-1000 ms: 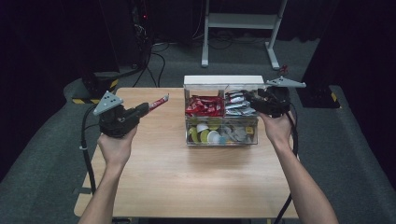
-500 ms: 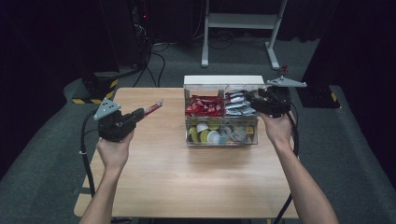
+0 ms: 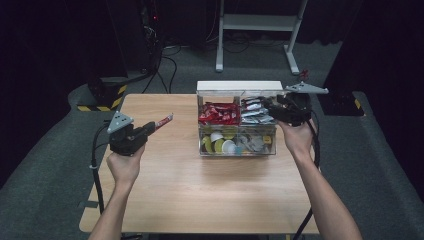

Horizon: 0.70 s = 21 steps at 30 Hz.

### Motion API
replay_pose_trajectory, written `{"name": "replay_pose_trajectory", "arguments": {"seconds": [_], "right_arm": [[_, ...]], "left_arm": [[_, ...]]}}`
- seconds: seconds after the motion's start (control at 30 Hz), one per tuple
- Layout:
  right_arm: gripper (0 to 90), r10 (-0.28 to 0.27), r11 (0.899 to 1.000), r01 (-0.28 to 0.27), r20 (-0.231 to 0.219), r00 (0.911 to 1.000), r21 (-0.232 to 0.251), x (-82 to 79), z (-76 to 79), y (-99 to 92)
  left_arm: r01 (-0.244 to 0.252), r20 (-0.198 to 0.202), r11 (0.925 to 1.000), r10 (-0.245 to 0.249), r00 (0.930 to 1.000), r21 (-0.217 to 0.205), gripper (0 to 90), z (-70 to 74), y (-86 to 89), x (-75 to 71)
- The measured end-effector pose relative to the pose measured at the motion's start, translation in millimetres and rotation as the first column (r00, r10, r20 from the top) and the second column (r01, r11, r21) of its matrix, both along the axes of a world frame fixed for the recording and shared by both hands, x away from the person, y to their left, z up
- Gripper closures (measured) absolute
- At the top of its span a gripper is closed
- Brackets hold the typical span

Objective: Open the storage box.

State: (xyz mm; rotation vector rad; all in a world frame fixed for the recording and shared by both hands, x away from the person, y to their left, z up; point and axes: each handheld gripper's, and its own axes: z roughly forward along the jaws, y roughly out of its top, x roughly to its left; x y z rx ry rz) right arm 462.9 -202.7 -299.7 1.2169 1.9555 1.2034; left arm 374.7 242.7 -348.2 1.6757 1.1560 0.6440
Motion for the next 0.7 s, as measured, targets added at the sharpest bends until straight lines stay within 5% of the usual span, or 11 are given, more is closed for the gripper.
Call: {"name": "replay_pose_trajectory", "arguments": {"seconds": [0.7], "right_arm": [[46.7, -0.002, 1.000, 0.002, 0.000, 1.0000, -0.001, -0.4, 0.3, 0.5]], "left_arm": [[0.006, -0.050, 0.9996, -0.005, 0.9987, 0.029, 89.6, -35.5, -17.4, 14.2]]}}
